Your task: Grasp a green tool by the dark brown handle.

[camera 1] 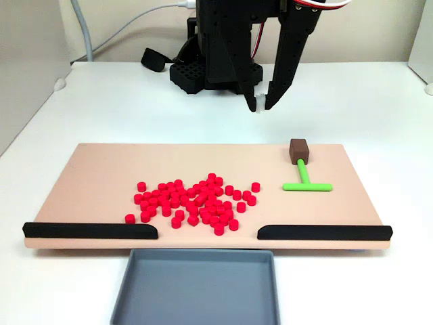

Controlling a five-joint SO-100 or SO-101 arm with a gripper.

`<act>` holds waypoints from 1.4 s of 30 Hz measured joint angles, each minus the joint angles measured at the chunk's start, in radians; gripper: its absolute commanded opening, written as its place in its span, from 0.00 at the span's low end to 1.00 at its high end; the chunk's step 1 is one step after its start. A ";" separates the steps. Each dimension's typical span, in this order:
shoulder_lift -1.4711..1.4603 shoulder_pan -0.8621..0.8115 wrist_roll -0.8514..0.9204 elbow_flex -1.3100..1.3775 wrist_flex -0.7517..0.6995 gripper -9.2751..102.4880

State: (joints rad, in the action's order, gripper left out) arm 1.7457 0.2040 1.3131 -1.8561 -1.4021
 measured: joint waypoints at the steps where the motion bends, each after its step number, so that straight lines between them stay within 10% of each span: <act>1: 0.000 0.012 -0.014 0.000 0.000 0.08; 42: -0.040 0.120 -0.084 0.000 0.075 0.17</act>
State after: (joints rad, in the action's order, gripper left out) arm 1.7058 0.3237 1.2287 -1.8561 -1.3269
